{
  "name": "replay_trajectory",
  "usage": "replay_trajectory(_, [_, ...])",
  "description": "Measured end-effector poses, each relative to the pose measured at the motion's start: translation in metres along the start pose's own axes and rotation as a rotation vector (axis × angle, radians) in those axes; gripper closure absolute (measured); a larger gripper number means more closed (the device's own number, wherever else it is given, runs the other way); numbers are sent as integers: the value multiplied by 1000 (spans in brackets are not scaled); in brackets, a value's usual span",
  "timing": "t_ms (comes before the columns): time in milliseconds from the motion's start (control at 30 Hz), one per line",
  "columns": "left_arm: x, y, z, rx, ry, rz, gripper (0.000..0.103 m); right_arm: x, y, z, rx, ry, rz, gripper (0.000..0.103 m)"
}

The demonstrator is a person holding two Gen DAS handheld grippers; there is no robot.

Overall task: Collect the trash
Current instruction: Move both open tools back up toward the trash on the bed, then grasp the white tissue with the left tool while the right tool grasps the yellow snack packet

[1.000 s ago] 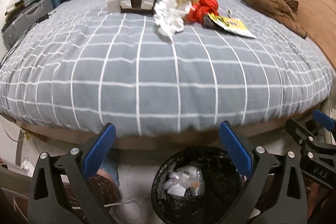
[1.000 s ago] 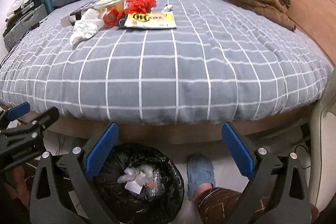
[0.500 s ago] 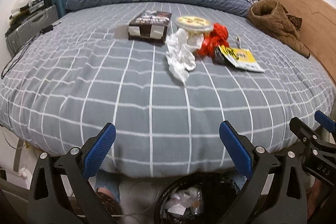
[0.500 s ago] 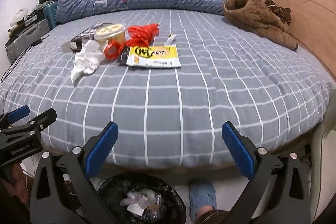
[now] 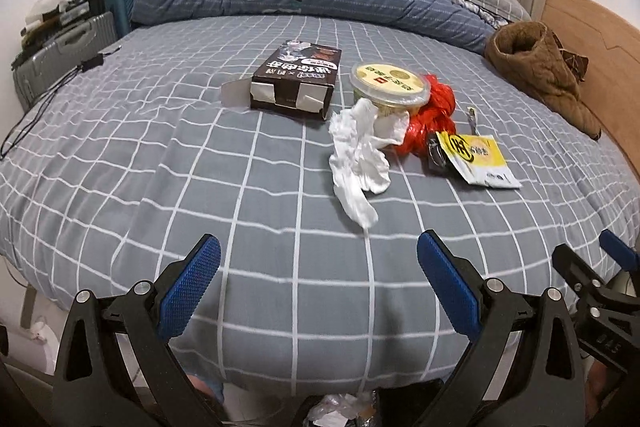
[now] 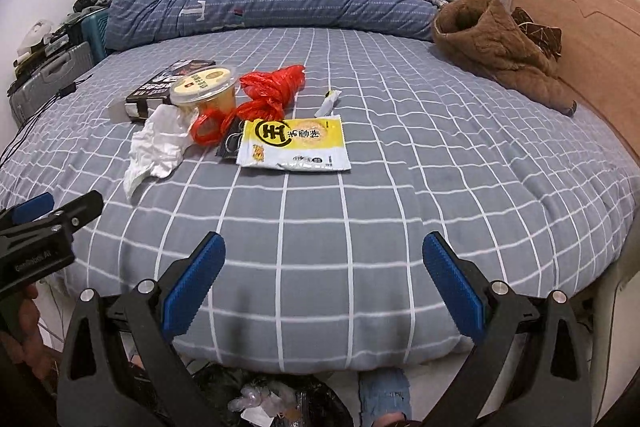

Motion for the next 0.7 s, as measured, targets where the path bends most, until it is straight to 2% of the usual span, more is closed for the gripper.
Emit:
replay_trajectory(400, [40,-10,-41,22,-14,-28,7,45,-9,-53,33,23,-16,8])
replay_trajectory(700, [54,-25,-74,-9,27,-57,8,63,-9,-101,79,108,-41,8])
Point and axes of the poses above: each gripper's, at about its wrist camera, not at the fingertips, and z roughly against the way its jaws point, y to its left, x to its top, the point moved 10 cm from there along -z, roughly the way its jaws point, and after that the axes turned 12 degrees about x, right-handed, at the moved point
